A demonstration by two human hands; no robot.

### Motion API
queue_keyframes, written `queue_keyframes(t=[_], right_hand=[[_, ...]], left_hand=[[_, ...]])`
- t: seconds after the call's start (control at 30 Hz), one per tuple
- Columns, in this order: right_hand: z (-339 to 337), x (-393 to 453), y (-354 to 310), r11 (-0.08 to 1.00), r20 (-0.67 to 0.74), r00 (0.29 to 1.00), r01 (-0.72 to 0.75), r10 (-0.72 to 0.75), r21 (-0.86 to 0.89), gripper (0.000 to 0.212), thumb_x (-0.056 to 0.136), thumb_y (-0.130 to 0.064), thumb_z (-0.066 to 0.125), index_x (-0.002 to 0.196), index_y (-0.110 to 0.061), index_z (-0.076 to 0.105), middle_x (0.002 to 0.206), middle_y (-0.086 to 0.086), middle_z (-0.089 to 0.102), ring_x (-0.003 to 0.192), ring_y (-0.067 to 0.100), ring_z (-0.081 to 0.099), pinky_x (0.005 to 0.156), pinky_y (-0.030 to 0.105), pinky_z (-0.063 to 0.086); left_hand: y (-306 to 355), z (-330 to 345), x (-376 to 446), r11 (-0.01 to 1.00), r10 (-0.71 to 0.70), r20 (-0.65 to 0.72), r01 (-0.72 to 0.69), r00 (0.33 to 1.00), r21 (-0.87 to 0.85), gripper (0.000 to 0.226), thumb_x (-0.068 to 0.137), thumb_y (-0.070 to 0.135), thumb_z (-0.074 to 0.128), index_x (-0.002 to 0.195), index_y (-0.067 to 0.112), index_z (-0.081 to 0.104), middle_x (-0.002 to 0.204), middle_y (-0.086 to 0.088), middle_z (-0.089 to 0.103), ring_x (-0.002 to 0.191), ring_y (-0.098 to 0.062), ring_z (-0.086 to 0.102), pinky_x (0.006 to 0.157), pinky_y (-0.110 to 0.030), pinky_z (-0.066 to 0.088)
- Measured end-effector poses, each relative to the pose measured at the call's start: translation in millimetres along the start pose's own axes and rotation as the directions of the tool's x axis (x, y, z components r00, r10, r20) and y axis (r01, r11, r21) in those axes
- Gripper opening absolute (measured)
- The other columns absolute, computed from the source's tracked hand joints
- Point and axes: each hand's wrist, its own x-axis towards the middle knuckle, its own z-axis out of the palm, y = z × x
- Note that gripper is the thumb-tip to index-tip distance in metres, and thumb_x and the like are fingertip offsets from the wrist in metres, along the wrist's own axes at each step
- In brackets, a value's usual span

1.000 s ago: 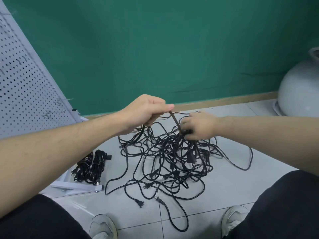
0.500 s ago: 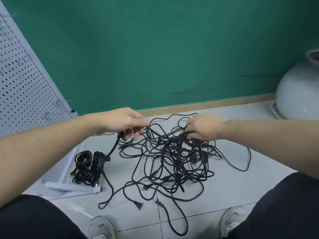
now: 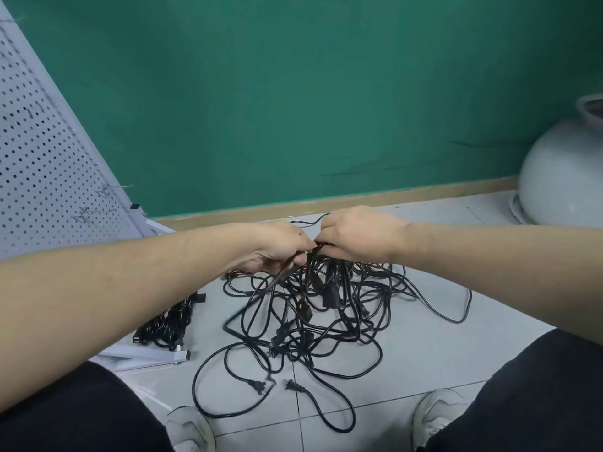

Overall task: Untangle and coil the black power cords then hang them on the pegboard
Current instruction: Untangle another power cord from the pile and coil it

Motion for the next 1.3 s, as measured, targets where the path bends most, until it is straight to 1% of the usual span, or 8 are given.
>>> queue_keyframes(t=[0.17,0.37,0.5,0.63,0.77,0.93,1.07,1.3], right_hand=[[1.8,-7.9,8.0,0.996,-0.155,0.985,0.069,-0.076,-0.051,0.030,0.092,-0.035,0.050,0.095,-0.018,0.075,0.093,-0.004,0.069,0.088,0.022,0.068,0.064,0.030,0.051],[14.4,-36.0,22.6,0.953,-0.127,0.950,0.296,-0.286,0.067,0.021,0.074,-0.039,0.051,0.079,-0.021,0.061,0.084,-0.007,0.064,0.082,0.017,0.060,0.050,0.026,0.046],[24.8,-47.4,26.6,1.000,0.296,0.955,0.020,-0.023,0.013,0.016,0.085,-0.042,0.054,0.088,-0.026,0.052,0.099,-0.004,0.065,0.096,0.024,0.061,0.069,0.031,0.045],[34.3,-44.6,27.0,0.957,0.383,0.878,-0.282,0.288,-0.075,0.024,0.095,-0.043,0.053,0.104,-0.025,0.066,0.107,-0.003,0.071,0.097,0.026,0.066,0.072,0.028,0.048],[29.0,-32.6,35.5,0.775,0.489,0.742,-0.603,0.458,0.188,0.036,0.098,-0.041,0.058,0.128,-0.023,0.062,0.128,-0.001,0.067,0.112,0.022,0.062,0.094,0.029,0.049],[1.8,-13.9,14.8,0.386,0.324,0.850,-0.488,0.415,0.783,0.080,0.088,-0.050,0.073,0.153,-0.036,0.029,0.150,-0.008,0.045,0.132,0.012,0.049,0.109,0.028,0.037],[-12.5,6.7,0.2,0.286,0.220,0.875,-0.364,0.431,0.886,0.035,0.098,-0.044,0.062,0.128,-0.026,0.063,0.117,-0.017,0.068,0.099,-0.016,0.060,0.101,0.020,0.044],[-16.0,-9.7,12.1,-0.057,0.319,0.847,-0.326,0.425,0.944,0.025,0.103,-0.033,0.057,0.092,-0.011,0.062,0.074,0.007,0.064,0.076,0.030,0.066,0.082,0.040,0.061]], left_hand=[[-8.2,-5.4,11.7,0.954,-0.132,-0.077,0.105,0.988,-0.282,0.027,0.110,0.012,0.038,0.085,0.017,0.045,0.055,0.003,0.048,0.047,-0.009,0.050,0.042,-0.021,0.048],[-29.3,-64.6,23.8,0.919,-0.133,-0.446,-0.059,0.885,-0.390,0.027,0.105,0.006,0.040,0.080,0.017,0.043,0.059,0.001,0.032,0.037,-0.008,0.023,0.033,-0.013,0.015],[-41.7,-91.4,9.2,0.904,-0.072,-0.450,-0.133,0.890,-0.407,0.013,0.106,0.021,0.054,0.097,0.017,0.062,0.055,0.005,0.033,0.039,-0.006,0.021,0.037,-0.016,0.013],[-31.2,-86.5,1.4,0.912,0.070,-0.427,-0.231,0.902,-0.338,0.011,0.103,0.028,0.059,0.107,0.021,0.067,0.061,0.006,0.036,0.049,-0.007,0.023,0.041,-0.017,0.017],[-16.6,-78.0,-6.4,0.858,0.189,-0.362,-0.332,0.913,-0.391,0.012,0.106,0.030,0.053,0.108,0.025,0.064,0.059,0.009,0.027,0.050,-0.008,0.017,0.042,-0.017,0.017],[5.7,-60.8,-17.0,0.839,0.295,-0.280,-0.388,0.914,-0.381,0.014,0.106,0.033,0.053,0.111,0.028,0.065,0.060,0.009,0.033,0.051,-0.008,0.019,0.045,-0.018,0.018],[14.4,-49.2,-22.5,0.823,0.350,-0.257,-0.427,0.901,-0.376,0.014,0.106,0.033,0.053,0.111,0.029,0.065,0.059,0.009,0.036,0.051,-0.008,0.020,0.045,-0.018,0.021],[4.5,-53.2,-21.2,0.753,0.297,-0.395,-0.467,0.869,-0.463,0.012,0.105,0.017,0.055,0.098,0.015,0.065,0.070,0.002,0.049,0.052,-0.009,0.038,0.050,-0.020,0.039]])
